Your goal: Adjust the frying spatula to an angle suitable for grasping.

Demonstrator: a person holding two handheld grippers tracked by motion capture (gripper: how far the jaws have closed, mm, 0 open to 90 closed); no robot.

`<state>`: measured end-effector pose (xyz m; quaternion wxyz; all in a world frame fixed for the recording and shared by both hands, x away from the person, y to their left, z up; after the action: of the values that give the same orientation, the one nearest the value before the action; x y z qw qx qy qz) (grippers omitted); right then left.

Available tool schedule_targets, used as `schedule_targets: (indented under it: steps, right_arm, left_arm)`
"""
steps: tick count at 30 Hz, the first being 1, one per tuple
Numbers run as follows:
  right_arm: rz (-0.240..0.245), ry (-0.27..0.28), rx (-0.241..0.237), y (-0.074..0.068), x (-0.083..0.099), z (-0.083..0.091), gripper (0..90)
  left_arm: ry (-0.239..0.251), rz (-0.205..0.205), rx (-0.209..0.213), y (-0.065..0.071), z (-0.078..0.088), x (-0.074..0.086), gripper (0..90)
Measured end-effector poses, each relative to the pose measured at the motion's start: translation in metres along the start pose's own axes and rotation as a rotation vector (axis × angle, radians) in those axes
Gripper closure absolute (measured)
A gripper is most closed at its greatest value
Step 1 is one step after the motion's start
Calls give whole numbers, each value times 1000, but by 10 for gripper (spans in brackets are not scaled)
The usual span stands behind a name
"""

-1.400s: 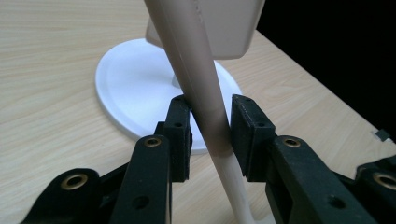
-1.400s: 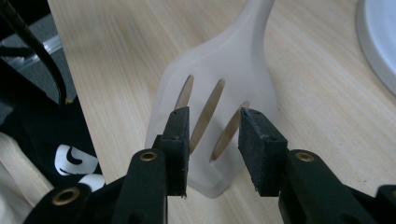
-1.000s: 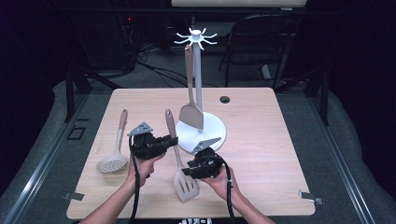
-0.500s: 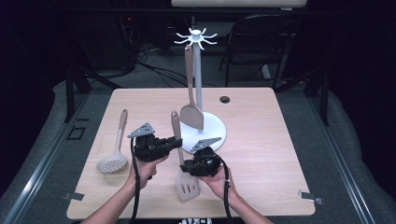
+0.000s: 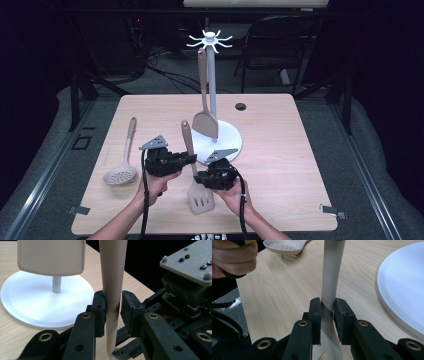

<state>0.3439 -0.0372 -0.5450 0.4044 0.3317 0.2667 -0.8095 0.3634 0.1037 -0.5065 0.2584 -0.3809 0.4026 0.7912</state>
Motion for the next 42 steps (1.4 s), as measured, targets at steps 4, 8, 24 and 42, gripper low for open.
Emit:
schedule_targets:
  steps: [4,8,24,42]
  right_arm:
    - [0,2,2,0,0,0,767]
    - [-8,6,1,0,1,0,763]
    - [5,-19,29,4,8,21,621]
    - [-65,-61,289,63,54,108,173]
  left_arm:
    - [6,-5,-15,-1,-2,3,761]
    - [24,13,-10,-1,-3,4,768]
    - [45,-13,9,7,4,-3,775]
    - [69,-67,-13,9,7,-24,775]
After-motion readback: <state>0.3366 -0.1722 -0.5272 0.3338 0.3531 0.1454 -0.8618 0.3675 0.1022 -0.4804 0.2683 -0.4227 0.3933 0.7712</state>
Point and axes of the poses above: each handheld gripper's, and its own axes: z roughly backward along the jaws, x roughly out of its underside, y roughly to its right, the point moved 5 cm from there along -z, roughly forward along the jaws, and after that the axes turned 5 degrees about z, right-handed, at the moved point
